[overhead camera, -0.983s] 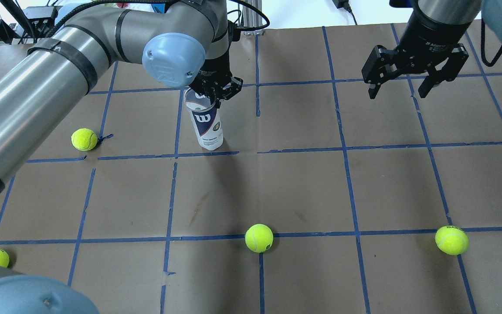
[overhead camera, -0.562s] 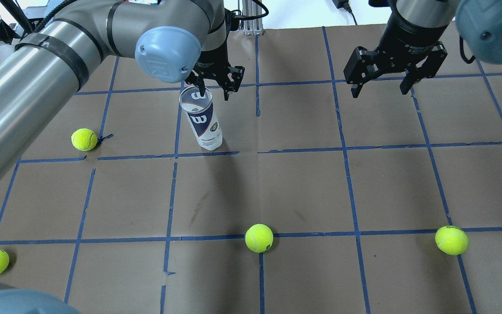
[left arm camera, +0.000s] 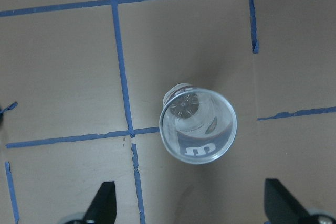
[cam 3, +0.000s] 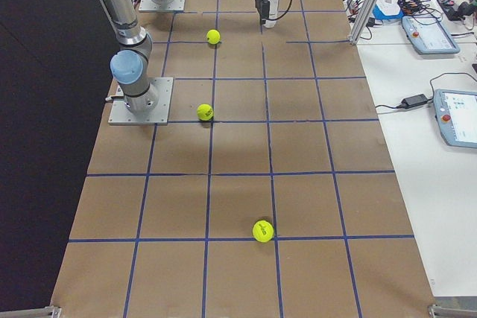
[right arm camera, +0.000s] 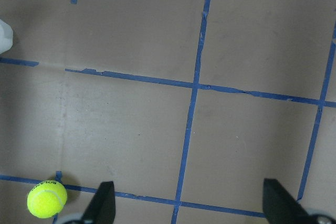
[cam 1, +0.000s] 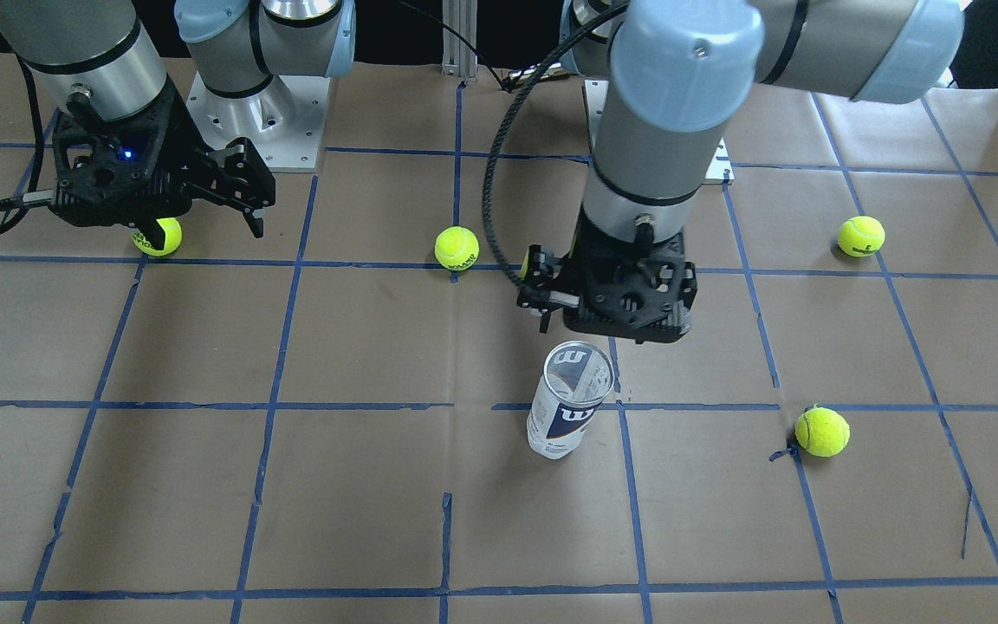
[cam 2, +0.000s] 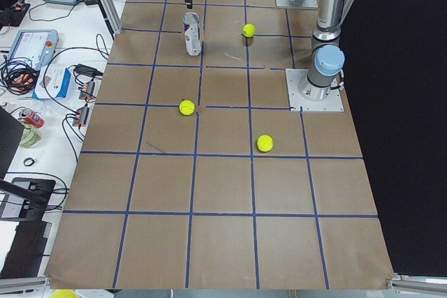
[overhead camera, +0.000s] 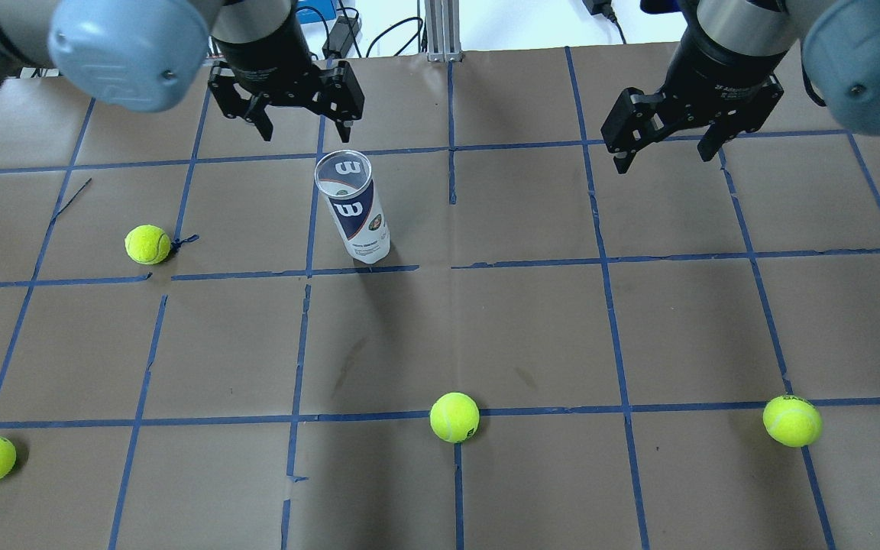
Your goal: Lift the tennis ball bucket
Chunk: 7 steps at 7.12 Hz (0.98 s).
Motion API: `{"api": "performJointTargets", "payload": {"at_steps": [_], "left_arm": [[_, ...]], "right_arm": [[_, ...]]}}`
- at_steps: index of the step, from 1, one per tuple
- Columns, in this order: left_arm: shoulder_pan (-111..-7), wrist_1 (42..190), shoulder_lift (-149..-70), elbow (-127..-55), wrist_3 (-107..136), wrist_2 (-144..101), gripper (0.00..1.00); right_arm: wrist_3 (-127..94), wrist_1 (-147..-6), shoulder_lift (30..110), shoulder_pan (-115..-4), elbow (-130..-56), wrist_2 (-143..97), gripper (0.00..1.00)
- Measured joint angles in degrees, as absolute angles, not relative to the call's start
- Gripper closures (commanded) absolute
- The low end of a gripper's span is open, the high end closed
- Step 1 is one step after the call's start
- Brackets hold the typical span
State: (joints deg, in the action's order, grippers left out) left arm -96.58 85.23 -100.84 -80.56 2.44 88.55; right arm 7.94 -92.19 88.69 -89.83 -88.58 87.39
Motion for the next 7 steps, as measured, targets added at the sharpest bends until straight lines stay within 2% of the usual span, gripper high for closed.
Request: {"api": "performJointTargets", "payload": {"at_steps": [3,7], "left_arm": [[-93.94,85.37,-93.67,-87.14,2.12,87.88,0.00],[-92.22,85.91,-92.53,-87.81,2.25,88.93,0.00]], "right_arm": [[4.22,-92.92,87.66,-88.98,-87.17,87.78,0.00],[3.57,-92.56,87.52,-88.94,-87.35,88.09,0.00]]}}
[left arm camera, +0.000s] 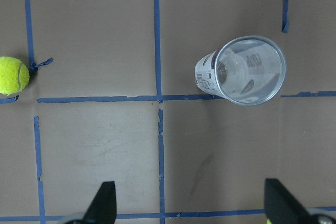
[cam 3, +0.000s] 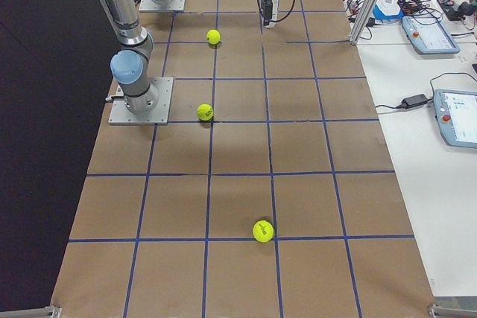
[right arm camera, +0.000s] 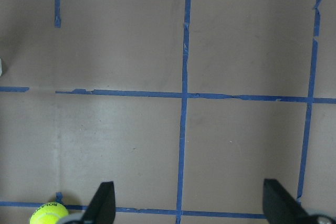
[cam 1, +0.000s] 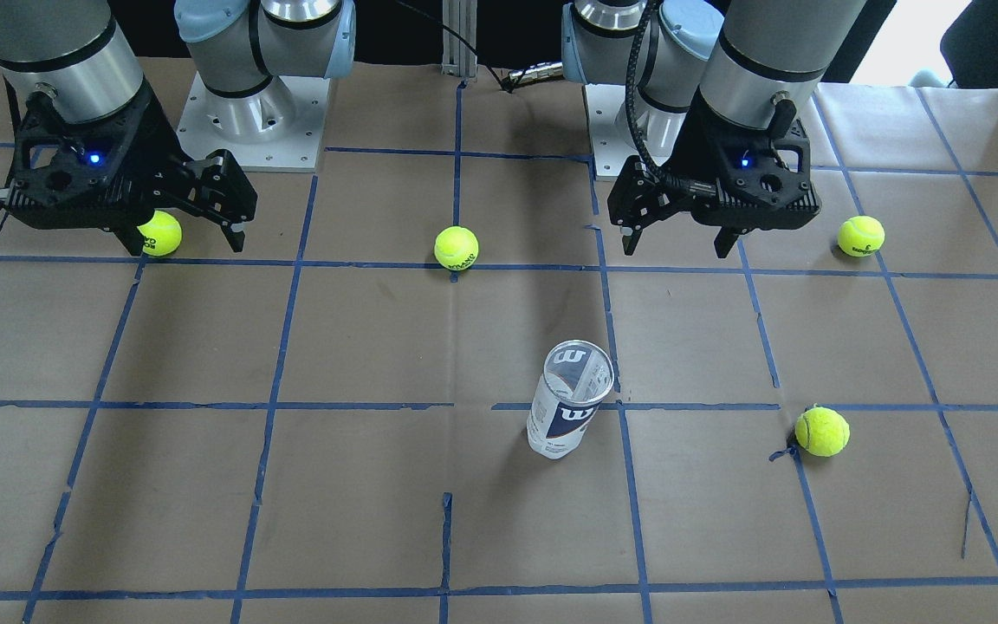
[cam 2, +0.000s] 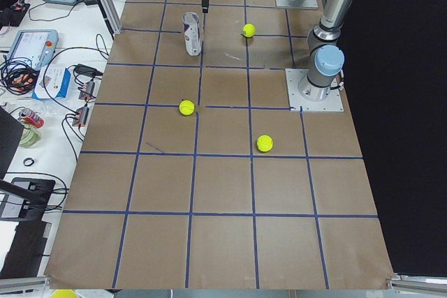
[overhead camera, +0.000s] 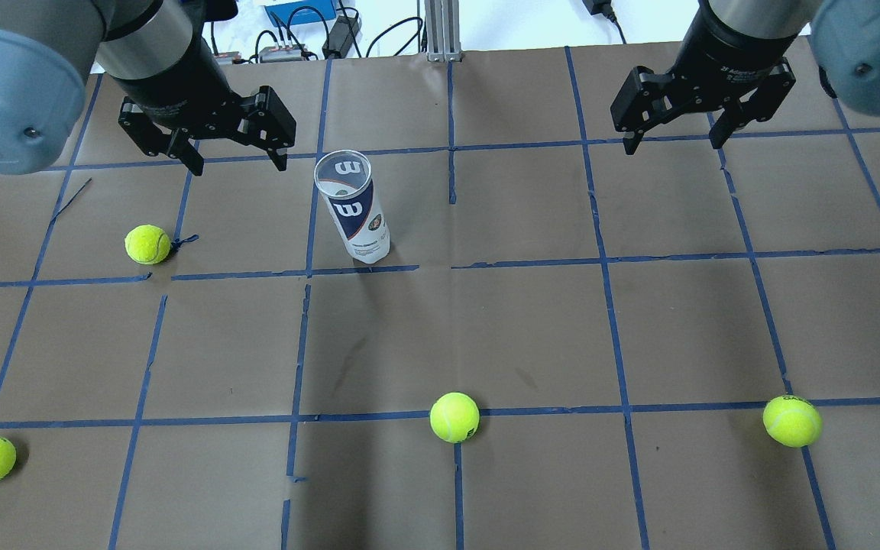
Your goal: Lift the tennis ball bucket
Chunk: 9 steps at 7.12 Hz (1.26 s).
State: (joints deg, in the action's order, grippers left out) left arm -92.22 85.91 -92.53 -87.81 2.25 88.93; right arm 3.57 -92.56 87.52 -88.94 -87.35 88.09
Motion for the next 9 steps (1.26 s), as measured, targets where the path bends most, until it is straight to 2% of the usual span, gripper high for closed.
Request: {"api": "performJointTargets", "payload": {"at_steps": [9], "left_arm": [[-90.83,86.18,-92.67,-87.07,2.19,89.24,0.00]], "right_arm": [[3.78,-94.96,88.21,-87.23,-87.05,89.03,0.00]]}}
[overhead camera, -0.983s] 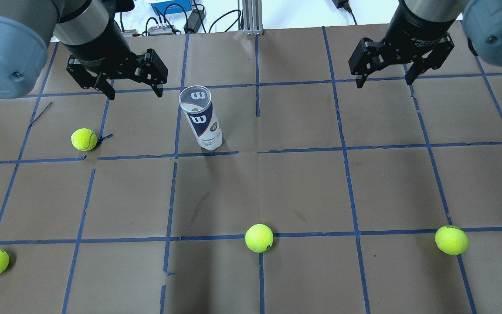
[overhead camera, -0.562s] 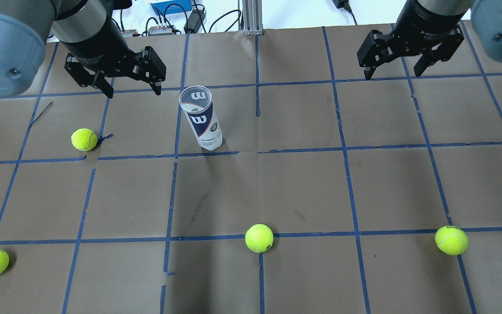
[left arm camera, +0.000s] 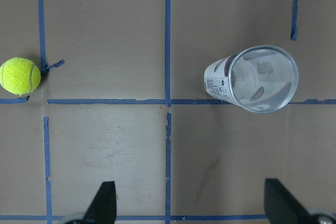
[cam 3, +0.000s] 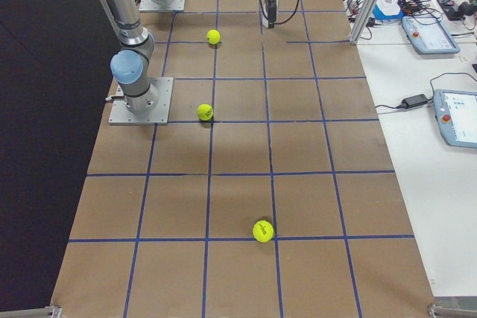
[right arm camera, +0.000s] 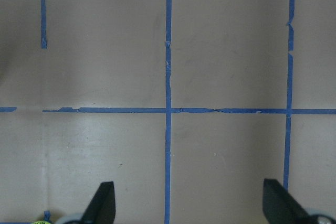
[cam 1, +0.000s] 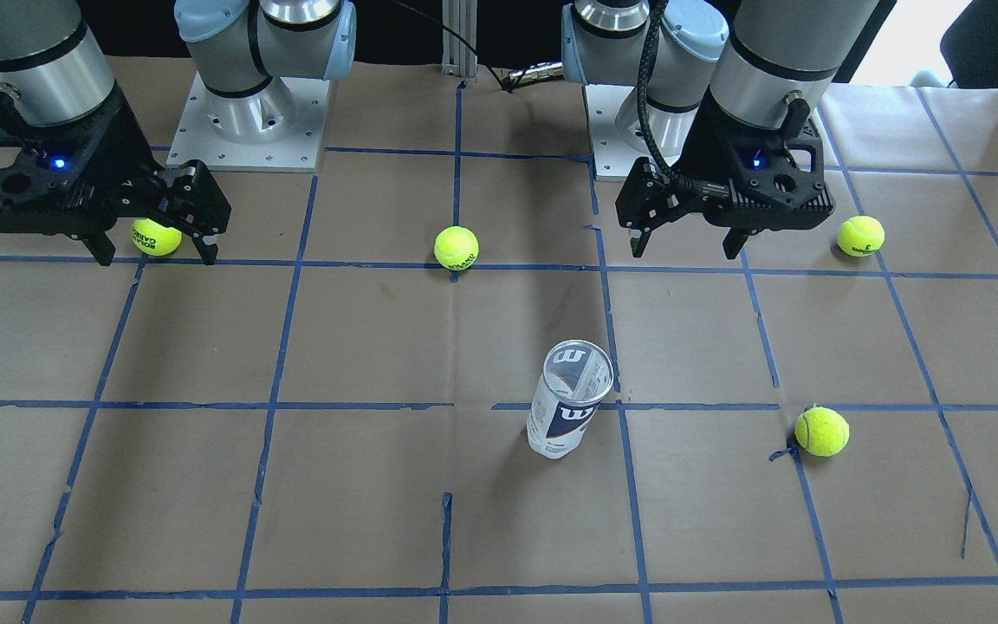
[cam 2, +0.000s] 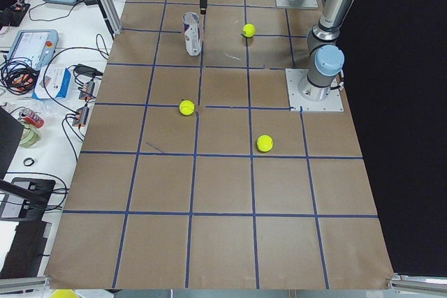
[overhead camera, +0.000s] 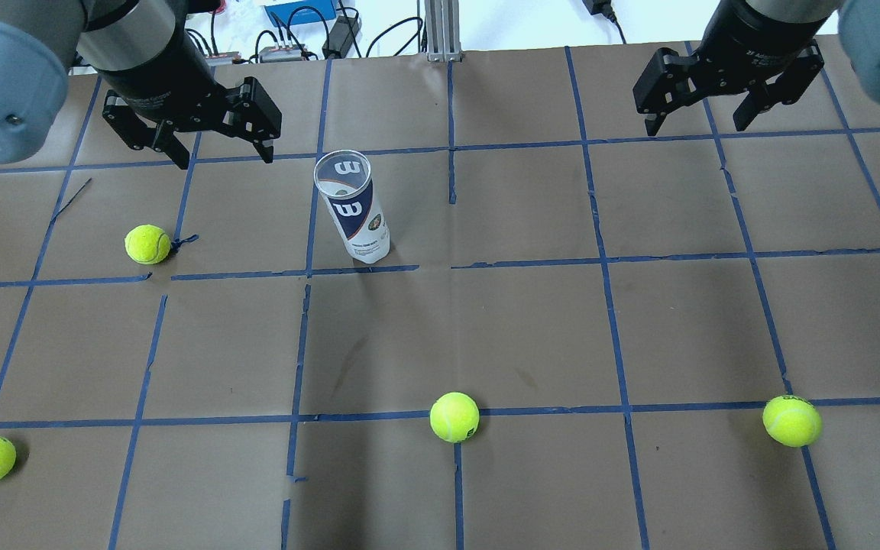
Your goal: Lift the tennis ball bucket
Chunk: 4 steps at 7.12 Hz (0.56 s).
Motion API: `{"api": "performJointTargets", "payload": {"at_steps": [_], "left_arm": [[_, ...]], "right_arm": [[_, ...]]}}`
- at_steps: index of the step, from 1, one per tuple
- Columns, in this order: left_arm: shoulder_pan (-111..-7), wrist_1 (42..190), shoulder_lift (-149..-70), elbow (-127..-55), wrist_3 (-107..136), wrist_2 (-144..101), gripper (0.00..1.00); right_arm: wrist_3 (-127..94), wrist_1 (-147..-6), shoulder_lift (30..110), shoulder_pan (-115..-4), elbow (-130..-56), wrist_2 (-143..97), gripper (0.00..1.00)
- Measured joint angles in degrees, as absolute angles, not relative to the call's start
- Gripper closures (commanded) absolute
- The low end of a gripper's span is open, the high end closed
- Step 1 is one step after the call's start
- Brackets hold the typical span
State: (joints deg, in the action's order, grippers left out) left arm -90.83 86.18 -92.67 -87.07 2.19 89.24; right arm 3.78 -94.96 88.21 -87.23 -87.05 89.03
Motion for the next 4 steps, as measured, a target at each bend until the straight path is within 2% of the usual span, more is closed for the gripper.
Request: {"api": "performJointTargets", "payload": {"at_steps": [4], "left_arm": [[-90.52,86.31,-92.64,-87.39,2.17,89.31,0.00]], "right_arm": [[4.14,-96.97,88.01,-86.42,-87.14,88.38,0.00]]}}
